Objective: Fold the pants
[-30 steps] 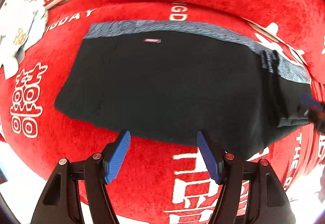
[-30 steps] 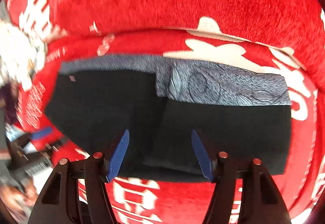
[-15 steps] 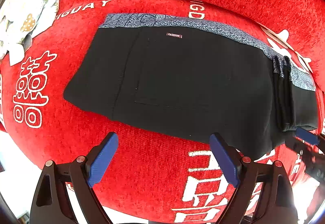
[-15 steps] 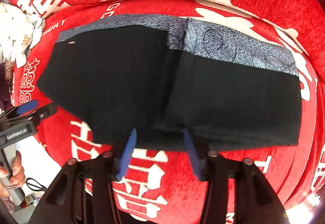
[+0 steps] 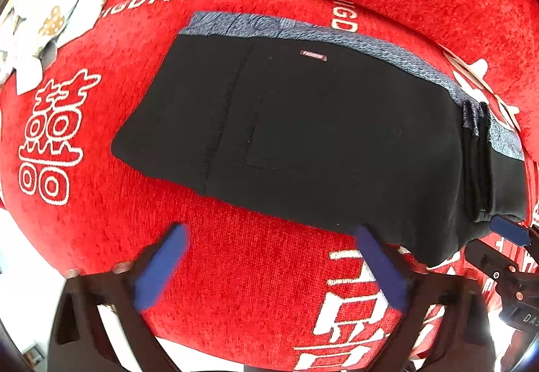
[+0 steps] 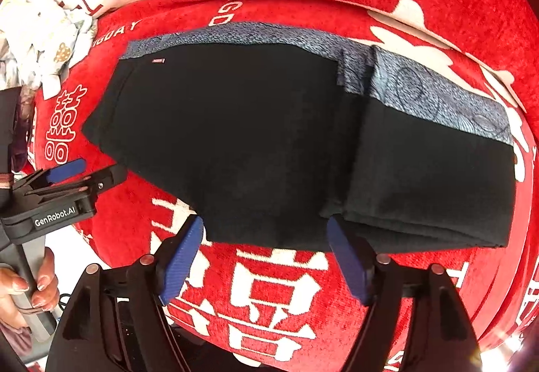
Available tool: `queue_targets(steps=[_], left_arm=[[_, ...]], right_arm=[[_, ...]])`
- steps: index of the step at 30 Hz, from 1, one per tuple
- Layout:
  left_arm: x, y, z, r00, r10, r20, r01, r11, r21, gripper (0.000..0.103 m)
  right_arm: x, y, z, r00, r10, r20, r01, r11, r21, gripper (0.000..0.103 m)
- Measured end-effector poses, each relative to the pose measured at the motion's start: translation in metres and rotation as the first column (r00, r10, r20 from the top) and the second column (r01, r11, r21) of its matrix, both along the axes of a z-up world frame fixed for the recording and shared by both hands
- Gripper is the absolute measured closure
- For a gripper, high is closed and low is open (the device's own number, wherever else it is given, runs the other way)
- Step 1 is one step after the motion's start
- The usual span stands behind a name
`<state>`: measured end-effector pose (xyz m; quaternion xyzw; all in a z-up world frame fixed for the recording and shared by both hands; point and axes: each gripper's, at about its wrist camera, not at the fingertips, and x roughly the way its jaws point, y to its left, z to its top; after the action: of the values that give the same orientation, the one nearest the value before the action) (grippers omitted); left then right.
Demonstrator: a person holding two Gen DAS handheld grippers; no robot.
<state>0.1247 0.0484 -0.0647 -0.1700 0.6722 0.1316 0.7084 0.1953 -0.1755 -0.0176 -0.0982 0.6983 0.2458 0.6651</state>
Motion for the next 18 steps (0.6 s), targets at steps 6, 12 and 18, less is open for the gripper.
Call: queue_targets(steps=[6,12,18], left_arm=[[-0.004,0.014,-0.005,1.000,0.029,-0.011,-0.029,0.999,-0.026,0.001],[-0.010,0.035,-0.016,0.996,0.078,-0.052,-0.080,0.996,-0.034,0.001],[-0.017,0.066,-0.023,0.990,0.131,-0.044,-0.133,0.989,-0.062,0.001]], right_arm=[[0.001,0.011,-0.012,1.000,-0.004,-0.023,0.004,1.000,-0.010,0.021],[-0.005,0.017,-0.030,0.998,-0.003,-0.068,0.001,0.999,-0.032,0.021],[-0.011,0.021,-0.036,0.997,0.008,-0.072,-0.011,0.999,-0.044,0.020]])
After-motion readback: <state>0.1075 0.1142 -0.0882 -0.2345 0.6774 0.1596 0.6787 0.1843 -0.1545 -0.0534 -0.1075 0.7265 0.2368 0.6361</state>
